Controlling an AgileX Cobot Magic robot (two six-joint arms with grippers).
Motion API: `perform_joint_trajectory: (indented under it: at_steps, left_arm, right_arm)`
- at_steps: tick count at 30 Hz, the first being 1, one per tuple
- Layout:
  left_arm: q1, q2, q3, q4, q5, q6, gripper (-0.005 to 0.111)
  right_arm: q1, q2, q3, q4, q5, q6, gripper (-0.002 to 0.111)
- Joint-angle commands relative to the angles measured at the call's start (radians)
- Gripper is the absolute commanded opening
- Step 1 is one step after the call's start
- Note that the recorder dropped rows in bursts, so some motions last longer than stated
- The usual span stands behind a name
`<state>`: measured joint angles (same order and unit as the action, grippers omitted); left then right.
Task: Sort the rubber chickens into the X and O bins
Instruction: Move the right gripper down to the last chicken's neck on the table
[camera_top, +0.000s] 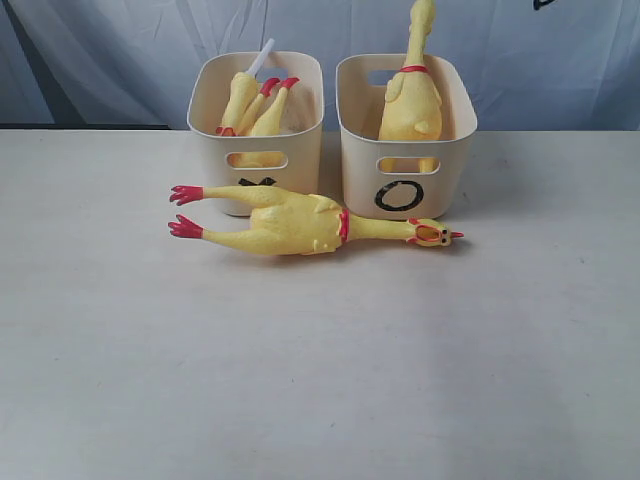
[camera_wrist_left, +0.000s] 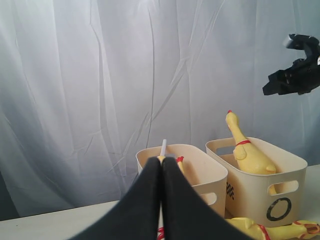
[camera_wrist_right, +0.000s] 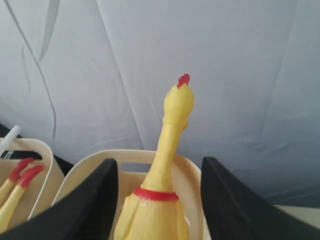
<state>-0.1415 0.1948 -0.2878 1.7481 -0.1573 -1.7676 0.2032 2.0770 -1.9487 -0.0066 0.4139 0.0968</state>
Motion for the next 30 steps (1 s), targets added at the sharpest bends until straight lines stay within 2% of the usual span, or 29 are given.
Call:
perform_joint_trajectory:
  at_steps: [1,6,11,14,21,30]
  left_arm:
    - [0.001,-0.009,-0.003,-0.004,-0.001,-0.001,0.0]
    - [0.001,-0.009,-0.003,-0.004,-0.001,-0.001,0.0]
    - [0.001,-0.009,-0.003,-0.004,-0.001,-0.001,0.0]
    - [0.001,-0.009,-0.003,-0.004,-0.001,-0.001,0.0]
    - [0.001,-0.009,-0.003,-0.004,0.002,-0.001,0.0]
    - [0.001,-0.009,-0.003,-0.004,0.004,-0.001,0.0]
  right_arm:
    - [-0.004,-0.084,-0.002,0.143,0.212,-0.149,0.048]
    - [-0.004,-0.145,0.0,0.348,0.418,-0.349,0.048]
    - [-0.004,-0.189,0.011,0.417,0.598,-0.537,0.048]
    - [-0.004,-0.219,0.077,0.453,0.613,-0.641,0.048]
    - [-0.002,-0.272,0.312,0.626,0.634,-1.03,0.048]
    - [-0.002,-0.28,0.547,0.647,0.555,-1.296,0.048]
